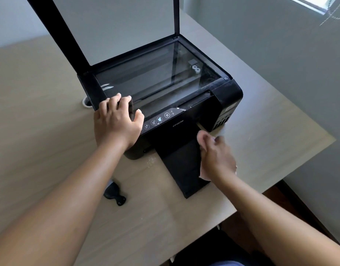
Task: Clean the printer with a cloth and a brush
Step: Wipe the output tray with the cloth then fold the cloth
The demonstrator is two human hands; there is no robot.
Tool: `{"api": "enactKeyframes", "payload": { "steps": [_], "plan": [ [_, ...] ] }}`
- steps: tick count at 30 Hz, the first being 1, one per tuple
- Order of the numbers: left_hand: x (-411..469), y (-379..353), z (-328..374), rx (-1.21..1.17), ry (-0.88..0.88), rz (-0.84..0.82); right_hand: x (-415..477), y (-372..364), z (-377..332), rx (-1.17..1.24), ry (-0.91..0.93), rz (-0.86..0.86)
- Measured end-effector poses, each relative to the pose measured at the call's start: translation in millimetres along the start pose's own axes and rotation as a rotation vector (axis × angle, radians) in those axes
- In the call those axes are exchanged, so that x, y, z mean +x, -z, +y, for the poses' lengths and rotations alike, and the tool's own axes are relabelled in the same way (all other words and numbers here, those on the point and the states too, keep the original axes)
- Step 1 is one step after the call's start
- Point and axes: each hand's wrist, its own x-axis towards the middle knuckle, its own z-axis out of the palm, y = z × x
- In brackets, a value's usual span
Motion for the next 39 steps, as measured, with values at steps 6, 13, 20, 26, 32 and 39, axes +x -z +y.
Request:
{"api": "enactKeyframes", "payload": {
  "steps": [6, 13, 20, 26, 32, 39],
  "plan": [
    [-1, 0, 0, -0.004, -0.003, 0.017, 2, -16, -51, 0.003, 0.737, -0.025],
    [-1, 0, 0, -0.003, 0.006, 0.015, 16, -33, -57, 0.016, 0.355, 0.079],
    [0, -1, 0, -0.005, 0.009, 0.020, 53, -27, -7, 0.086, 0.363, 0.140],
    [-1, 0, -1, -0.005, 0.004, 0.029, 12, -31, -57, 0.063, 0.514, 0.066],
    [-1, -1, 0, -0.011, 0.004, 0.023, -5, -18, 18, 0.019, 0.638, 0.058],
    [0, 0, 0, -0.017, 0.004, 0.019, -55, -23, 14, 0.053, 0.449, 0.158]
  ]
}}
